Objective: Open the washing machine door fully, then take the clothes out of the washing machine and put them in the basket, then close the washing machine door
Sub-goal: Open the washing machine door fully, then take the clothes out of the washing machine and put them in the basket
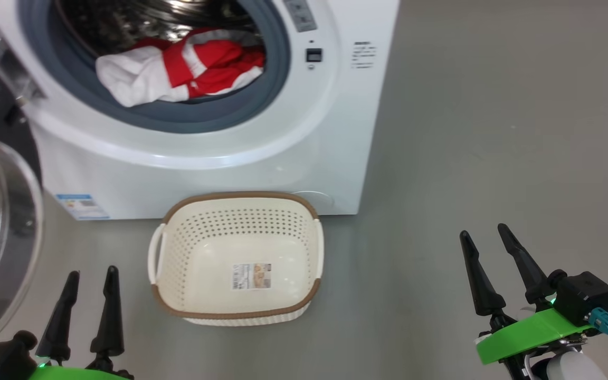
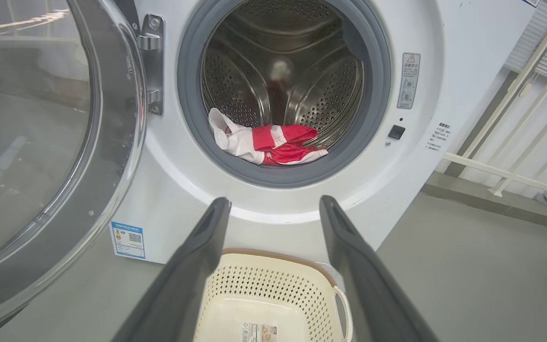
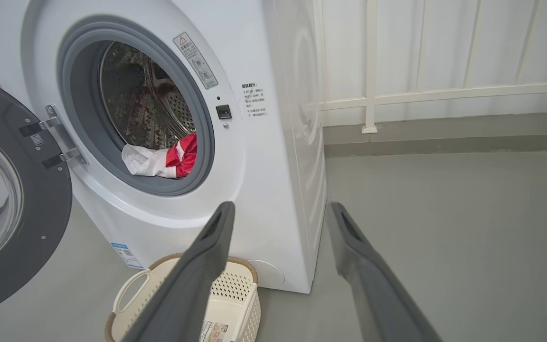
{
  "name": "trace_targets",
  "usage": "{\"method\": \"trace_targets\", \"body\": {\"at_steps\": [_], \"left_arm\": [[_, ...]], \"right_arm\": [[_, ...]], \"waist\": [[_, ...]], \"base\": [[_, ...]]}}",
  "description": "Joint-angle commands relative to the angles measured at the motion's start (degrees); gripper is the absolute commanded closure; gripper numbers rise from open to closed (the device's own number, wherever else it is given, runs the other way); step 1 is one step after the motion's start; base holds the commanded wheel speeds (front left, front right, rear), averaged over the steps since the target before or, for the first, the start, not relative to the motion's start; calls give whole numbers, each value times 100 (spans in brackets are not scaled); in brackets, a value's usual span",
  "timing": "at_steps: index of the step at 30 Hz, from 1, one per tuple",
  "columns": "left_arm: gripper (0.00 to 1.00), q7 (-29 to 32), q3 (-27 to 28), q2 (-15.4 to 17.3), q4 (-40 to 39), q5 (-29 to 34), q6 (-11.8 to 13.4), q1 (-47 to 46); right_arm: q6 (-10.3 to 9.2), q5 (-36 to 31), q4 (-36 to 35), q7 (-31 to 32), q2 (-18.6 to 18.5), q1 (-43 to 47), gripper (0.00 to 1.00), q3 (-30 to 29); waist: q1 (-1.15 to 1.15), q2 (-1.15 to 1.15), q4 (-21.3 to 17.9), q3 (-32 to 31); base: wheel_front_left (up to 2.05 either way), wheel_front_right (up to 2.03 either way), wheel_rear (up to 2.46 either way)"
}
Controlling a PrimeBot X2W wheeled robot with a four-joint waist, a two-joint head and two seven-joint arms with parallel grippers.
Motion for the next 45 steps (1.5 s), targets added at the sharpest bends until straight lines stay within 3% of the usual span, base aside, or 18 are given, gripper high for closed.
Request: {"method": "trace_targets", "body": {"at_steps": [1, 15, 33, 45], "left_arm": [[0, -29, 138, 158, -179, -76, 9, -26], [0, -29, -62, 185, -233, -91, 9, 6], [0, -29, -196, 288, -374, -272, 9, -32], [0, -29, -153, 325, -416, -264, 9, -100]], "right_arm": [[44, -14, -167, -37, -14, -17, 0, 74], [44, -10, -219, -37, 16, 136, 0, -47], [44, -29, -253, -37, 74, 105, 0, -63], [44, -28, -254, -37, 98, 33, 0, -60]], "waist": [[0, 0, -262, 27], [0, 0, -544, -34], [0, 0, -497, 65], [0, 0, -476, 172]], "base": [[0, 0, 0], [0, 0, 0], [4, -4, 0], [110, -110, 0]]}}
